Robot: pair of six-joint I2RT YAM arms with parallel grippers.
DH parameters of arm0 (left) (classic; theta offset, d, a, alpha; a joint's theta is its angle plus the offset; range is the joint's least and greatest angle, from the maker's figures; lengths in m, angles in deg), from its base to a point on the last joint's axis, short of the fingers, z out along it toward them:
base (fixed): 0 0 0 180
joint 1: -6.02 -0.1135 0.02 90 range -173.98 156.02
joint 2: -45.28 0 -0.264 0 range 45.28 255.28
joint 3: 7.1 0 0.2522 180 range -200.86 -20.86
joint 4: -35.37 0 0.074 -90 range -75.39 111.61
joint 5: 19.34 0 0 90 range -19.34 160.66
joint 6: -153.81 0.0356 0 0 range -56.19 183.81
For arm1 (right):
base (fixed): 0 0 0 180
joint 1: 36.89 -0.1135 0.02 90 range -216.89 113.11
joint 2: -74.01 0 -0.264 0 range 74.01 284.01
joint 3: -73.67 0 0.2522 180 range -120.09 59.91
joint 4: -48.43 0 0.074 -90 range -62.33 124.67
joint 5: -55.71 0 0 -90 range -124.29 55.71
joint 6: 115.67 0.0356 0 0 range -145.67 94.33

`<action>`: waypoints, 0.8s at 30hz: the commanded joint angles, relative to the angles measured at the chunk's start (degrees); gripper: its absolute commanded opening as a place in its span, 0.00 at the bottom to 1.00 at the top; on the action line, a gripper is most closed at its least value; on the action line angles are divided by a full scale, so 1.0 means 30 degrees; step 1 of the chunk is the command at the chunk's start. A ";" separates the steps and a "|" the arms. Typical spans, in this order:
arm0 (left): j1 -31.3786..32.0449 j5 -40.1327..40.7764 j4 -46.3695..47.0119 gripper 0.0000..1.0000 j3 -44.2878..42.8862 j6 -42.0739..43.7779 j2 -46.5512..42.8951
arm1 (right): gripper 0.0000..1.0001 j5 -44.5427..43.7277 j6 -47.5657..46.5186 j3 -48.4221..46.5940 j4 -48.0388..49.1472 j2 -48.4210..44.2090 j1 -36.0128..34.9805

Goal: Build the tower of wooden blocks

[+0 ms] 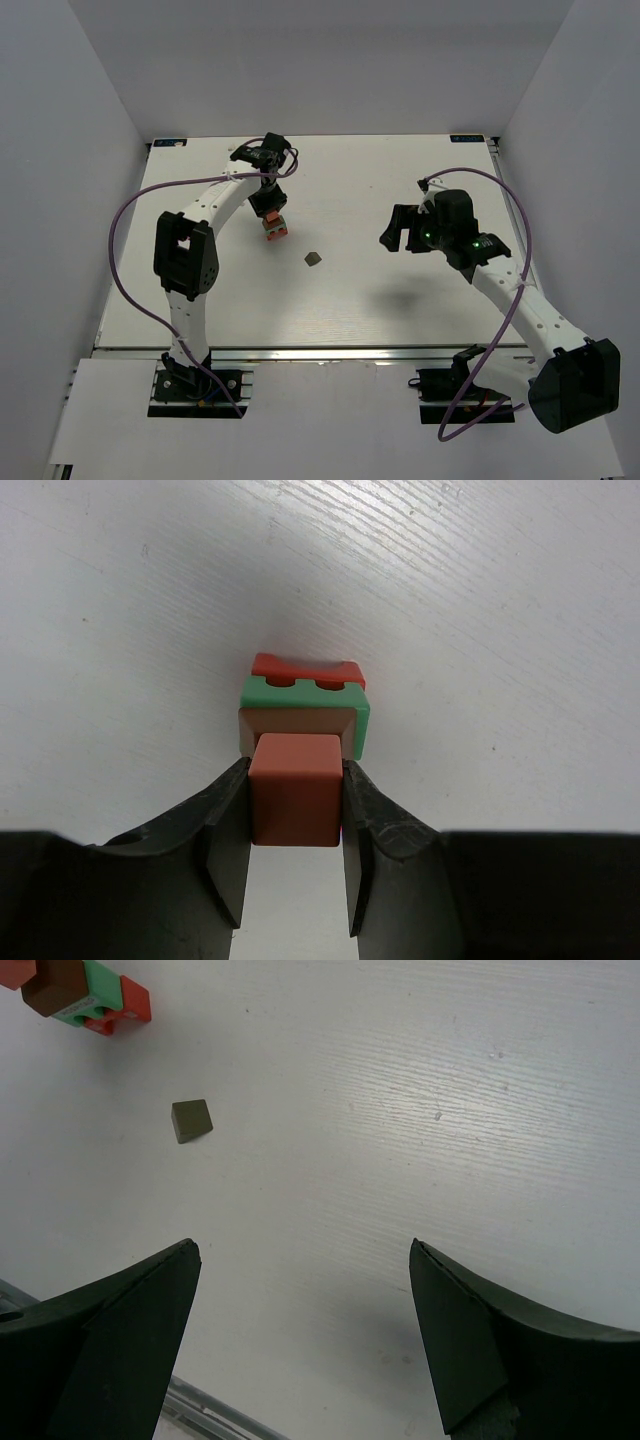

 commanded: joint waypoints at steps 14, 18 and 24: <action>0.0228 0.0240 0.0180 0.39 0.0273 0.0464 -0.1629 | 0.89 -0.0159 -0.0346 0.0040 0.0658 -0.0586 0.0061; 0.0287 0.0385 0.0063 0.39 0.0332 0.0435 -0.1542 | 0.89 -0.0217 -0.0347 0.0040 0.0599 -0.0615 0.0090; 0.0287 0.0649 -0.0054 0.40 0.0390 0.0406 -0.1600 | 0.89 -0.0188 -0.0405 0.0069 0.0628 -0.0674 0.0090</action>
